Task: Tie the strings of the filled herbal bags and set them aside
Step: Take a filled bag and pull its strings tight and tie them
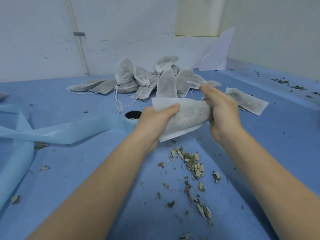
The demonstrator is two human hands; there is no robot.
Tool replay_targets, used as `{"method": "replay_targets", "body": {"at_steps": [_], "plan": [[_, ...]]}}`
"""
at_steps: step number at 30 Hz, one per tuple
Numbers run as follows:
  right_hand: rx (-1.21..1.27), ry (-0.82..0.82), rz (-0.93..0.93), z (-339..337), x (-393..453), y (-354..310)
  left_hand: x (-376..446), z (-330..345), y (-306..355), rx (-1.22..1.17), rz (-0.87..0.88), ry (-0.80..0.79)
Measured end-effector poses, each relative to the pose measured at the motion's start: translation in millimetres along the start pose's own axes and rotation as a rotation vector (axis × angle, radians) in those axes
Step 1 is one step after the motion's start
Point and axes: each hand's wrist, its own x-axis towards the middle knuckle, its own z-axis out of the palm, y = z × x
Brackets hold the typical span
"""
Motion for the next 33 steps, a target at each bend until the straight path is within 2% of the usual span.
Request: {"method": "replay_targets", "body": {"at_steps": [4,7,10,13,18,21,26,30,32,33], "plan": [[-0.078,-0.263,-0.060,-3,-2,1,2,-3,0,-0.018,0.003,0.068],[-0.150,-0.373,-0.085,-7,-2,-3,6,-7,2,-0.051,-0.030,0.101],[-0.267,-0.405,-0.150,-11,-2,-5,3,-9,7,-0.087,-0.059,-0.009],[-0.330,-0.444,-0.190,-11,-3,-5,2,-10,7,-0.063,0.020,-0.043],[-0.377,-0.477,-0.194,-11,-6,-5,4,-12,5,-0.055,0.078,0.090],[-0.388,-0.486,-0.141,-10,-3,-5,3,-12,9,-0.084,0.074,0.098],[-0.131,-0.526,-0.008,1,-6,1,-3,-21,19,-0.142,0.041,0.094],[0.029,-0.476,0.144,19,-10,7,-4,-44,22,-0.162,0.030,0.213],[-0.090,-0.482,0.143,24,-10,12,-2,-59,23,-0.212,0.055,0.316],[-0.245,-0.505,0.104,25,-9,17,-1,-66,24,-0.224,0.066,0.365]]}}
